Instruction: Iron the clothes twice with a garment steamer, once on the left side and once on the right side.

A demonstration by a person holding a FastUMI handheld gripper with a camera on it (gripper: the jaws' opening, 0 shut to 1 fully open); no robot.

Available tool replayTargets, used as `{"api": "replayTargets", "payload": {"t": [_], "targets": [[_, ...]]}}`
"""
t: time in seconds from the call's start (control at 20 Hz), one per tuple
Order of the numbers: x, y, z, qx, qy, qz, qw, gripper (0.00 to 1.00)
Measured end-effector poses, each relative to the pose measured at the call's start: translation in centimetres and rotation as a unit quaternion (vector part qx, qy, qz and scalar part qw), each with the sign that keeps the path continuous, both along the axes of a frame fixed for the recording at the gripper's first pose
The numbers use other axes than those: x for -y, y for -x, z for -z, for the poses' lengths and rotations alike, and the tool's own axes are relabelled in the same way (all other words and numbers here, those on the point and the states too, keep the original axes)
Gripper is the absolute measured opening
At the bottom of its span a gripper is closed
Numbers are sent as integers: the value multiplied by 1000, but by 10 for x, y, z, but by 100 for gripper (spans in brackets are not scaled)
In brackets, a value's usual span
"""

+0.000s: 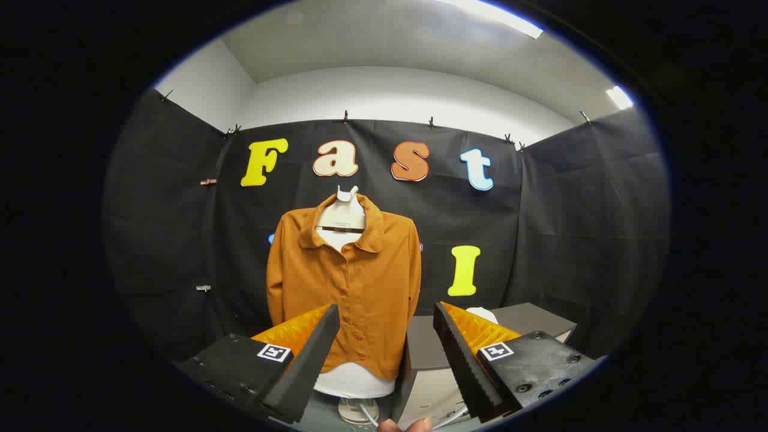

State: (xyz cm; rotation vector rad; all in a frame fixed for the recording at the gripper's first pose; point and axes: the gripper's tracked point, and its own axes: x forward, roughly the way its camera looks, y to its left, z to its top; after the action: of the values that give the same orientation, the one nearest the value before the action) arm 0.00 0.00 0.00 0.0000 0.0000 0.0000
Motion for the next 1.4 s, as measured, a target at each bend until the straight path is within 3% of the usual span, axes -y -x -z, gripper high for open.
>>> {"api": "replayTargets", "payload": {"t": [0.15,0.85,1.4], "targets": [[-15,10,-8,10,-2,-17,1000,98],[-6,7,-22,19,-15,51,998,98],[8,-17,-22,19,-11,46,999,98]]}}
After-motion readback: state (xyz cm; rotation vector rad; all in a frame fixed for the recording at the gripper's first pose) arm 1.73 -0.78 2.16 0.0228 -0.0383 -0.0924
